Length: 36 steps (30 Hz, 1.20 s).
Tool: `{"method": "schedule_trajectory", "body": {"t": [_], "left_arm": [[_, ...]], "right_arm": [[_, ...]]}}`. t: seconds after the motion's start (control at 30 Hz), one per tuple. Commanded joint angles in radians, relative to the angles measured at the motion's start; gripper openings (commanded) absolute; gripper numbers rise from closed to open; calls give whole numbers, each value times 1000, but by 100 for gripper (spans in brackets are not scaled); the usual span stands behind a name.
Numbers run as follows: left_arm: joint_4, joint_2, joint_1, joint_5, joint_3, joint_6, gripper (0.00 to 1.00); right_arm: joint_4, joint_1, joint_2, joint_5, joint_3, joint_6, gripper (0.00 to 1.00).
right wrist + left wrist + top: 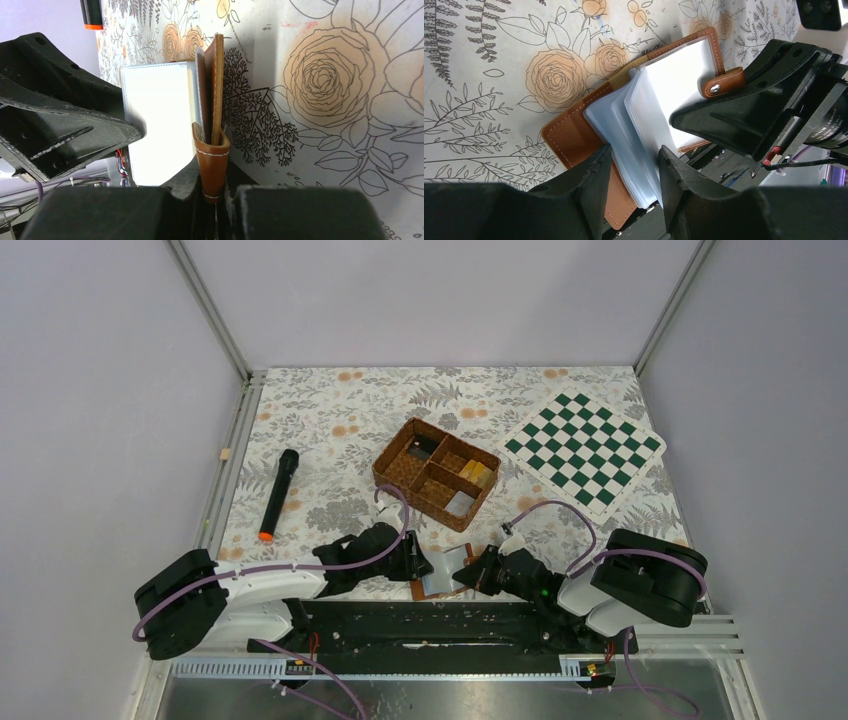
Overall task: Take the credit cards out of the card holder
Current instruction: Remove the credit card from the card holder.
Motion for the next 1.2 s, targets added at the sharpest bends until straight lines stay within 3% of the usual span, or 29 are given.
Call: {"method": "schedule_trajectory", "body": {"t": [0.0, 0.6, 0.93, 1.07, 1.17], "left_arm": [[85, -13, -4, 37, 14, 4, 39], [262, 12, -4, 52, -46, -21, 41], [270, 43, -4, 56, -47, -26, 20], [270, 43, -4, 59, -44, -20, 8], [263, 44, -4, 63, -37, -12, 0]], "right_arm": [[-41, -1, 14, -6, 2, -14, 0], [25, 0, 65, -11, -8, 2, 10], [-53, -1, -9, 8, -6, -7, 28], [-208, -1, -124, 35, 8, -38, 49], [-374, 0, -252, 75, 30, -72, 53]]}}
